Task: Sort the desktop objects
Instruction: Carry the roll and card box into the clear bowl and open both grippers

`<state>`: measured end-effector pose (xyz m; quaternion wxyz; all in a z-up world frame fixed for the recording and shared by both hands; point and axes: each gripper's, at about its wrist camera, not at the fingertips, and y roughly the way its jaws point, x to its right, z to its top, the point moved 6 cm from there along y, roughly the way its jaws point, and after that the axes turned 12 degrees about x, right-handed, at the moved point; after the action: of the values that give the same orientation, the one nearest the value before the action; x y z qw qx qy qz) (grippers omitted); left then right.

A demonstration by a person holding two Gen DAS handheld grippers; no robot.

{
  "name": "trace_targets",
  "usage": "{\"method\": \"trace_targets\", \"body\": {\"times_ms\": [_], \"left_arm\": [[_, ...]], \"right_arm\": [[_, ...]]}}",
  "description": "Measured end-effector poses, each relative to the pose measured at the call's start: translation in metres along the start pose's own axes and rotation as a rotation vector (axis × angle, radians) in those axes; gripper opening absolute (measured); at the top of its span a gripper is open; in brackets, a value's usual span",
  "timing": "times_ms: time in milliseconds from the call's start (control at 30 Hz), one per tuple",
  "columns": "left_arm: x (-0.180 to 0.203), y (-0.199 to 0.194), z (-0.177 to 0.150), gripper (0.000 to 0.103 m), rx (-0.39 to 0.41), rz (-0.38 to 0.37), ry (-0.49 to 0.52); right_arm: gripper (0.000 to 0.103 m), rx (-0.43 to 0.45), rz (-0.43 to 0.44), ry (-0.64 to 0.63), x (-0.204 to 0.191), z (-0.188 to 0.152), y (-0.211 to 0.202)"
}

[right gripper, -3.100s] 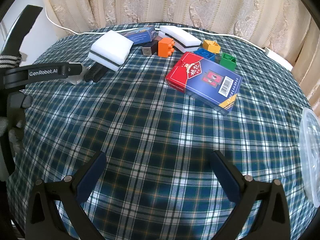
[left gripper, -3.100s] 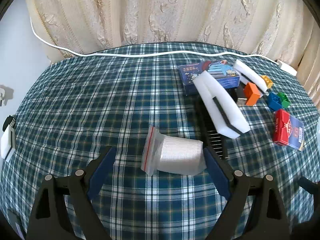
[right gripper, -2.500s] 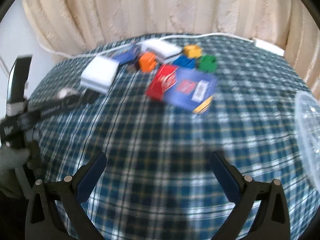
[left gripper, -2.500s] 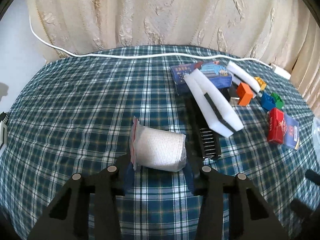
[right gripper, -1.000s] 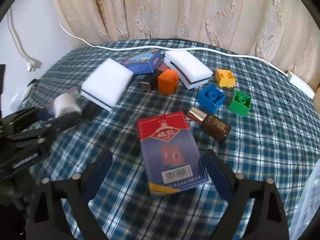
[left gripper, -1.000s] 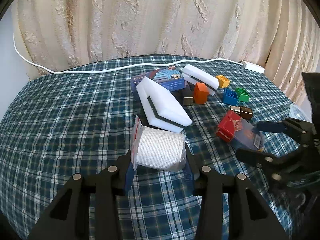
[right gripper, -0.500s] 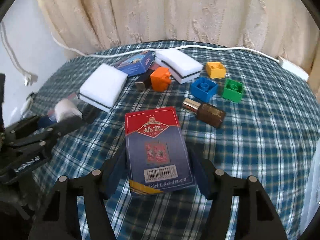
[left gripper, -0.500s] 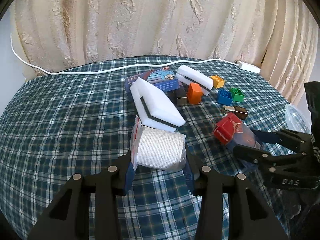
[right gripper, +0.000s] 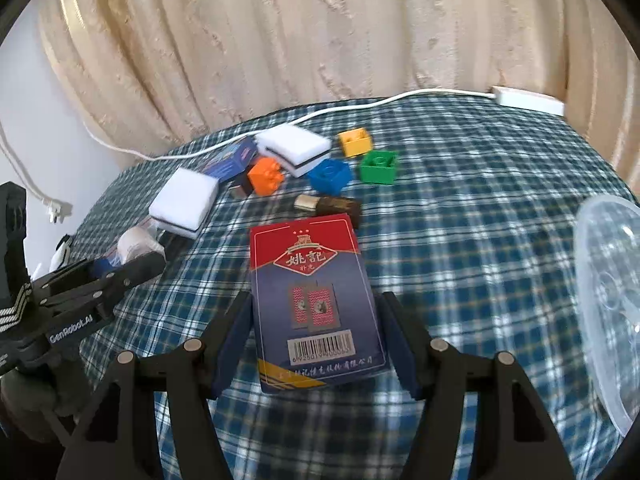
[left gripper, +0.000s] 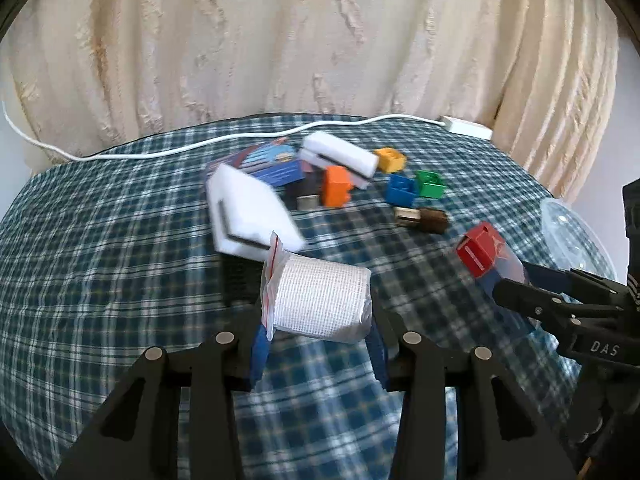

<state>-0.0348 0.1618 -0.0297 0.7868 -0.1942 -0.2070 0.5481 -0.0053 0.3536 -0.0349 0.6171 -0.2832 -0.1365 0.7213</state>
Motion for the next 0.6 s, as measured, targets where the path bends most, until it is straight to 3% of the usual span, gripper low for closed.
{"method": "trace_targets", "body": {"times_ms": [333, 600], "left_arm": [[0.057, -0.005, 0.006, 0.045, 0.0, -0.063, 0.065], [0.11, -0.003, 0.007, 0.045, -0.013, -0.127, 0.108]], "right_arm": [[0.068, 0.102, -0.072, 0.096, 0.05, 0.008, -0.045], [0.068, 0.198, -0.192, 0.153, 0.107, 0.015, -0.091]]}}
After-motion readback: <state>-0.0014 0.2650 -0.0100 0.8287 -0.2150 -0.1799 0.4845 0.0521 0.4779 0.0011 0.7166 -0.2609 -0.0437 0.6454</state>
